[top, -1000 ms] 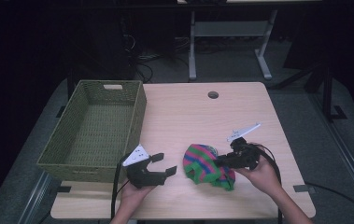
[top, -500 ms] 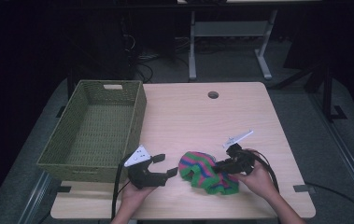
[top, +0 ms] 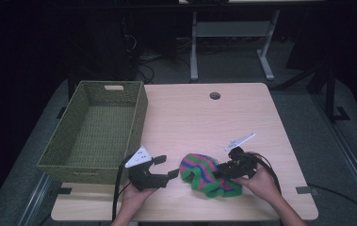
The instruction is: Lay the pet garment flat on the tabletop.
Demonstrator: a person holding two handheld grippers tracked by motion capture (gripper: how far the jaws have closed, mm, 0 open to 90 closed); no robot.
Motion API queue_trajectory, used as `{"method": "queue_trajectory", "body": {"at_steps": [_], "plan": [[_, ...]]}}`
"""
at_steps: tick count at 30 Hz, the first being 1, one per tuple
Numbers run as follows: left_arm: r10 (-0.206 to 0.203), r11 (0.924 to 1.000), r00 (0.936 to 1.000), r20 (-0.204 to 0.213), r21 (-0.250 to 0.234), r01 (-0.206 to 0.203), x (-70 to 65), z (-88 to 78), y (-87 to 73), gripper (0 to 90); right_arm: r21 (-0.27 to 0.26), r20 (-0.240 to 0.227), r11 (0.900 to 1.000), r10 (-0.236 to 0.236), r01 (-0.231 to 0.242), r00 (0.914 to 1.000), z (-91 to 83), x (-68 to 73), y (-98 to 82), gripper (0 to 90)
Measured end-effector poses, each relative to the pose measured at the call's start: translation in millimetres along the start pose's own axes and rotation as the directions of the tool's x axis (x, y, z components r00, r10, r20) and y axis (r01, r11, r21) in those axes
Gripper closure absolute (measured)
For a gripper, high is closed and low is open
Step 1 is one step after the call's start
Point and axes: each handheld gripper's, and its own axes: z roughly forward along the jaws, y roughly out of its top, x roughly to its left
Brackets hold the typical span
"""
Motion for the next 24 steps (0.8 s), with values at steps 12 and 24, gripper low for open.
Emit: {"method": "queue_trajectory", "body": {"at_steps": [12,24], "plan": [[0.007,1.0,1.0,0.001,0.003,-0.007,-0.2,0.9,0.3,22.2,-0.036,-0.023,0.999,0.008,-0.009,0.9997,-13.8,1.6,-0.7,49.0],[0.011,0.9999,0.9999,-0.003,0.008,-0.011,1.0,0.6,0.7,22.2,-0.09,-0.036,0.992,-0.087,0.083,0.9956,-31.3,25.2,14.5,44.3]]}}
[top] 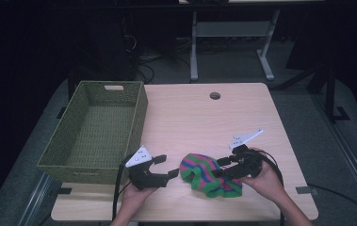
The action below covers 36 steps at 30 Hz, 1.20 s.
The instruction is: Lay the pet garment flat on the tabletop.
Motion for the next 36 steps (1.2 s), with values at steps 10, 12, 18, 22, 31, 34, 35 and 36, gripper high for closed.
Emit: {"method": "queue_trajectory", "body": {"at_steps": [10,12,18,22,31,34,35,36], "plan": [[-0.002,1.0,1.0,0.0,-0.003,0.002,0.7,-0.5,0.0,22.1,0.03,-0.09,0.996,-0.083,0.086,0.9925,12.8,22.5,9.5,47.8],[0.0,1.0,1.0,0.0,-0.003,0.0,1.0,-0.7,0.0,22.1,0.047,-0.102,0.994,-0.096,0.102,0.9901,18.1,25.8,10.6,48.6],[-0.001,1.0,1.0,0.001,-0.003,0.001,0.7,-0.7,0.1,22.2,0.09,-0.134,0.988,-0.114,0.127,0.9843,32.9,31.1,12.6,52.0],[0.002,1.0,1.0,0.001,0.0,-0.002,0.3,-0.2,0.2,22.2,0.109,-0.127,0.982,-0.142,0.156,0.9818,42.4,31.5,12.2,51.9],[0.0,1.0,1.0,0.002,-0.004,0.0,0.8,-1.2,0.2,22.2,0.177,-0.103,0.969,-0.153,0.17,0.9829,66.3,25.9,4.6,55.4],[0.002,1.0,1.0,0.003,0.0,-0.002,1.0,-0.9,0.2,22.2,0.196,-0.083,0.964,-0.168,0.181,0.9823,72.8,25.5,0.2,57.7],[0.001,1.0,1.0,0.003,-0.001,-0.001,1.1,-0.9,0.1,22.2,0.198,-0.077,0.963,-0.17,0.182,0.9825,74.4,25.6,-1.0,59.1],[0.001,1.0,1.0,0.002,-0.001,-0.001,1.2,-1.0,0.1,22.2,0.198,-0.071,0.962,-0.175,0.186,0.982,75.5,25.2,-2.2,61.4]]}}
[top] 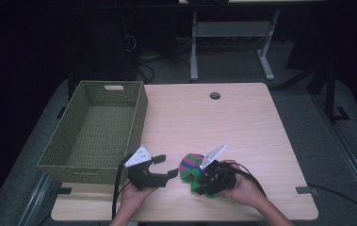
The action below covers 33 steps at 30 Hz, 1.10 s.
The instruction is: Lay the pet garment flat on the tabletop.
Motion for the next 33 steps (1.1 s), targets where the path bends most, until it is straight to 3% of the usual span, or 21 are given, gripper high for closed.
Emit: {"method": "queue_trajectory", "body": {"at_steps": [5,12,24,33], "plan": [[-0.001,1.0,1.0,0.001,0.002,0.001,-0.4,0.2,0.1,22.2,0.002,0.033,1.0,-0.015,0.015,0.9994,0.7,-1.0,-1.8,68.7],[0.002,1.0,1.0,0.004,0.004,-0.002,-0.5,0.5,-0.1,22.2,-0.016,0.032,1.0,0.022,-0.021,0.9993,-2.2,-5.8,-4.2,80.1],[-0.002,1.0,1.0,0.01,0.007,0.002,-0.7,1.3,0.2,22.2,-0.066,0.0,0.995,0.069,-0.069,0.9976,-17.1,-6.7,-5.0,81.6],[-0.012,0.9999,0.9994,0.033,0.003,0.012,-2.4,3.0,1.4,22.2,-0.131,0.006,0.987,0.091,-0.089,0.9958,-42.0,-8.1,-3.0,81.8]]}}
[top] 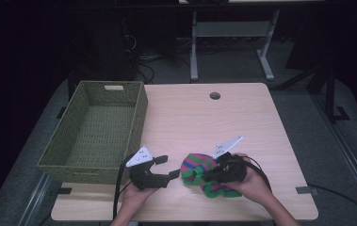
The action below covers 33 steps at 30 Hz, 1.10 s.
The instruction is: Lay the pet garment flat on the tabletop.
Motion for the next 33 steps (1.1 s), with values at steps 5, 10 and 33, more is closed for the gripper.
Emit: {"method": "queue_trajectory", "body": {"at_steps": [5,10,33], "plan": [[-0.012,0.9999,0.9997,0.019,-0.01,0.012,-0.8,0.3,1.1,22.2,-0.025,0.005,1.0,0.005,-0.005,1.0,-10.4,-4.3,3.3,81.8],[-0.014,0.9996,0.9993,0.034,-0.022,0.015,-1.8,0.8,3.4,22.2,-0.063,0.009,0.998,0.008,-0.007,0.9999,-22.5,-8.0,8.9,81.8],[0.036,0.999,0.9938,0.106,0.022,-0.038,-7.1,26.7,14.2,23.1,-0.205,-0.029,0.976,0.068,-0.073,0.9973,-68.7,-36.0,18.1,82.0]]}}
